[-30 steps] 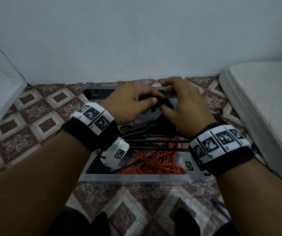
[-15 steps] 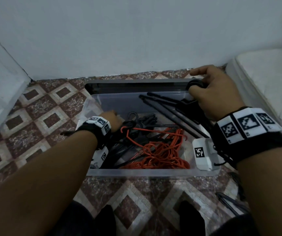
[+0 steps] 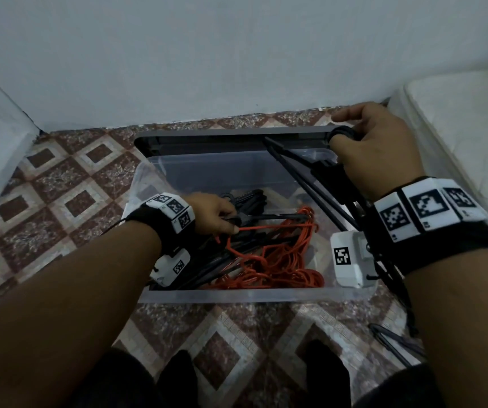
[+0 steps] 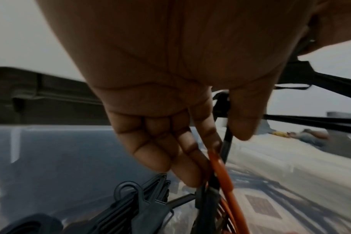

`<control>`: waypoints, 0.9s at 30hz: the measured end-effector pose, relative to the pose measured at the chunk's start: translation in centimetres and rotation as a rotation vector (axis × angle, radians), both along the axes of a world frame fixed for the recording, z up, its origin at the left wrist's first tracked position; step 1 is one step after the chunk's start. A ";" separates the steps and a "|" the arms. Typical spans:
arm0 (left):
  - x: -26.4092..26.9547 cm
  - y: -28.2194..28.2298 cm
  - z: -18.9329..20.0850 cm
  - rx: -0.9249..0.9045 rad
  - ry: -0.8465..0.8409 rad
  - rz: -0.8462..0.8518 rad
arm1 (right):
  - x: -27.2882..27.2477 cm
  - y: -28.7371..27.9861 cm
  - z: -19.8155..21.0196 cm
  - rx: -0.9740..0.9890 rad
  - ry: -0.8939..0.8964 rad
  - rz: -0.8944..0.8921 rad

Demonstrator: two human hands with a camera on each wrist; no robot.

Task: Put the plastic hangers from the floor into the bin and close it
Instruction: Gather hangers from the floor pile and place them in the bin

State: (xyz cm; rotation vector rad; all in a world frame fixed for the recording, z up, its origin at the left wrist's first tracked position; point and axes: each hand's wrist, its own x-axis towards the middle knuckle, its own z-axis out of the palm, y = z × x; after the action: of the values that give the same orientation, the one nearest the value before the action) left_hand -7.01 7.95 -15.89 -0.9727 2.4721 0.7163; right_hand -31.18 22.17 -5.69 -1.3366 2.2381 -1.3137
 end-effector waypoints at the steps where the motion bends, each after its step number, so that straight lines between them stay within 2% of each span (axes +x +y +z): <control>1: -0.2 0.3 0.2 -0.026 -0.010 -0.024 | 0.1 0.0 0.0 0.000 0.003 0.006; 7: -0.5 0.9 1.0 -0.068 0.105 0.012 | 0.1 0.3 0.0 0.001 0.025 0.020; 11: -0.5 0.2 1.8 0.026 0.211 0.129 | 0.0 0.3 0.0 0.008 0.050 0.016; 17: -0.1 0.4 1.2 0.063 0.205 0.138 | 0.1 0.2 -0.2 0.022 0.053 0.032; 21: -0.2 -0.1 0.8 0.015 0.315 0.212 | 0.2 0.0 -0.3 0.027 0.053 0.028; 25: -0.2 -0.3 0.5 0.100 0.404 0.211 | 0.2 0.0 -0.3 0.033 0.052 0.027; 27: -0.3 -0.2 0.3 0.072 0.475 0.265 | 0.3 0.0 -0.3 0.038 0.053 0.028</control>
State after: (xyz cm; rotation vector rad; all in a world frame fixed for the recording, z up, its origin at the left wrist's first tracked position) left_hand -7.34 7.70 -15.60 -1.2335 2.7091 1.2387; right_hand -30.87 22.18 -5.98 -1.3995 2.2585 -1.2344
